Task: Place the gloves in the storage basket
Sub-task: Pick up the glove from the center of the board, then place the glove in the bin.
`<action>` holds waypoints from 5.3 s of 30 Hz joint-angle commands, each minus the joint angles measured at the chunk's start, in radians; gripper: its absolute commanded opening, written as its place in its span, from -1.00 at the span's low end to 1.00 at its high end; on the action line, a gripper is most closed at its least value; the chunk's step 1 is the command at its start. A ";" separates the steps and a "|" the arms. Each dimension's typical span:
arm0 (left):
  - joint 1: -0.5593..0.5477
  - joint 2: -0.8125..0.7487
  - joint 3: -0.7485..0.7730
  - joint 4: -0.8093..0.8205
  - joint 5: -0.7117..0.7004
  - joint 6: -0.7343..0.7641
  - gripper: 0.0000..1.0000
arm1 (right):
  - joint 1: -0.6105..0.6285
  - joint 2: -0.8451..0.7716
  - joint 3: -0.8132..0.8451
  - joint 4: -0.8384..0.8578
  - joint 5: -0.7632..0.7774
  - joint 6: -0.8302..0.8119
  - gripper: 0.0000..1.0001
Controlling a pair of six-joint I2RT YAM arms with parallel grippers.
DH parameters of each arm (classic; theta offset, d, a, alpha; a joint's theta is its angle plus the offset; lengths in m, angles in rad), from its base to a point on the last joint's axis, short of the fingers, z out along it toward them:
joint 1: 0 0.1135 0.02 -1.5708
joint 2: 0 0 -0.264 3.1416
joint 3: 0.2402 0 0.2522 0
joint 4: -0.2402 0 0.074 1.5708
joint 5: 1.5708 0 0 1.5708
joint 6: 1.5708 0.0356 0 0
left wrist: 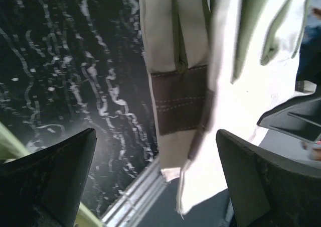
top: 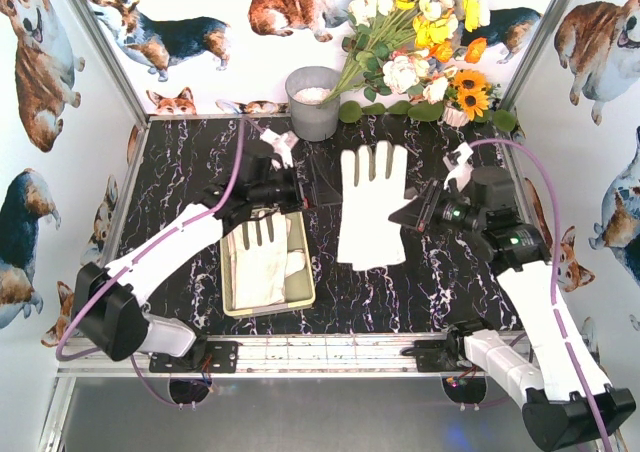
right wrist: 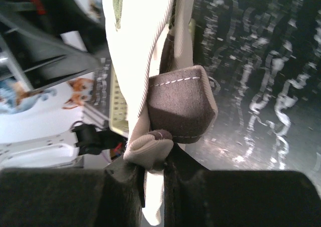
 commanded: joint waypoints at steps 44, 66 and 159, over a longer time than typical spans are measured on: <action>0.025 -0.173 -0.021 0.368 0.163 -0.321 -0.74 | 0.104 0.042 0.113 0.334 -0.114 0.161 -1.00; 0.063 -0.203 0.117 0.427 0.086 -0.414 -1.00 | 0.137 0.024 -0.045 0.740 -0.152 0.467 0.65; 0.104 -0.392 -0.154 -0.533 -0.502 0.082 -1.00 | 0.876 0.623 0.253 0.468 0.841 0.030 -1.00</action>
